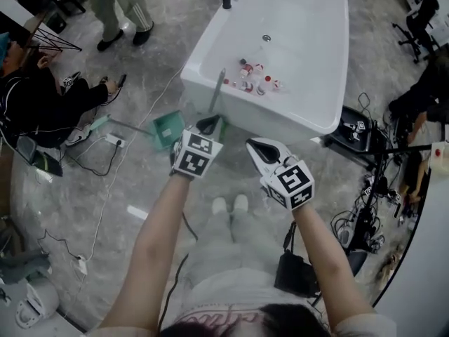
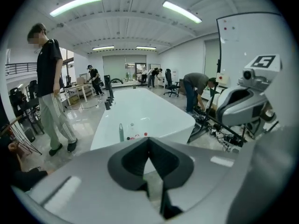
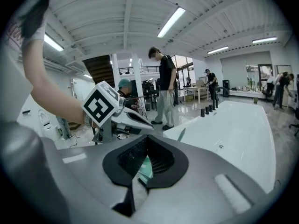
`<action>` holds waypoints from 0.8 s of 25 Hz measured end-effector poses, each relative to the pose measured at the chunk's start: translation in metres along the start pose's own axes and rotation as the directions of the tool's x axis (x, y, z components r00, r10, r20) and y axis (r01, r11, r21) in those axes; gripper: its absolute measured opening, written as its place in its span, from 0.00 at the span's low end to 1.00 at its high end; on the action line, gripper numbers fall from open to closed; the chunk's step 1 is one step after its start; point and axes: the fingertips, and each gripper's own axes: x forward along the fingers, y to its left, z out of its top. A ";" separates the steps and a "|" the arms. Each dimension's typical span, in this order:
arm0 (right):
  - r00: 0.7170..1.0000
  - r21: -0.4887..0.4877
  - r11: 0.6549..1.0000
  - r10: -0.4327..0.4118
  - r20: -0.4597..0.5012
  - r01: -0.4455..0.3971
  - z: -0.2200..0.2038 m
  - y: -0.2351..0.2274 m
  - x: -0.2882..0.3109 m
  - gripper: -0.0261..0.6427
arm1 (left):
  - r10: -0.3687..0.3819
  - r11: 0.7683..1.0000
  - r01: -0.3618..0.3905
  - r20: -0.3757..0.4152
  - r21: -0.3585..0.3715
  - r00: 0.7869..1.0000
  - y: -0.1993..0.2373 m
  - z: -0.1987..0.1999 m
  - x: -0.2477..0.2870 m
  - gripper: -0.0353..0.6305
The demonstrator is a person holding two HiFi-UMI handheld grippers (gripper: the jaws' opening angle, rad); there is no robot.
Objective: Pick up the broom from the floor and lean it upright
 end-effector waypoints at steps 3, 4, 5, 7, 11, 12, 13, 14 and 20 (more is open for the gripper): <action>0.998 -0.025 0.999 0.045 0.032 -0.044 0.023 0.018 -0.010 0.04 | -0.033 0.999 0.033 0.046 -0.014 0.998 -0.018 0.021 -0.028 0.05; 0.997 -0.023 0.998 0.055 0.045 -0.054 0.029 0.023 -0.014 0.04 | -0.047 0.998 0.049 0.061 -0.025 0.997 -0.025 0.027 -0.037 0.05; 0.997 -0.021 0.998 0.054 0.063 -0.053 0.036 0.027 -0.018 0.04 | -0.064 0.997 0.067 0.077 -0.033 0.995 -0.033 0.033 -0.044 0.05; 0.993 -0.039 0.999 0.034 0.111 -0.029 0.054 0.030 -0.029 0.04 | -0.096 0.994 0.100 0.115 -0.031 0.989 -0.047 0.049 -0.058 0.05; 0.983 -0.108 0.994 0.027 0.180 -0.008 0.092 0.039 -0.045 0.04 | -0.119 0.993 0.119 0.205 0.016 0.971 -0.059 0.085 -0.085 0.05; 0.981 -0.117 0.993 0.023 0.191 -0.001 0.102 0.040 -0.048 0.04 | -0.122 0.993 0.119 0.234 0.026 0.965 -0.058 0.095 -0.092 0.05; 0.980 -0.125 0.992 0.014 0.200 0.012 0.110 0.040 -0.051 0.04 | -0.126 0.992 0.122 0.265 0.031 0.956 -0.057 0.106 -0.097 0.05; 0.978 -0.132 0.991 0.002 0.208 0.026 0.118 0.039 -0.054 0.04 | -0.131 0.991 0.129 0.292 0.027 0.948 -0.056 0.116 -0.103 0.05; 0.964 -0.138 0.987 -0.038 0.262 0.077 0.152 0.039 -0.077 0.04 | -0.136 0.990 0.140 0.412 0.022 0.901 -0.062 0.167 -0.143 0.05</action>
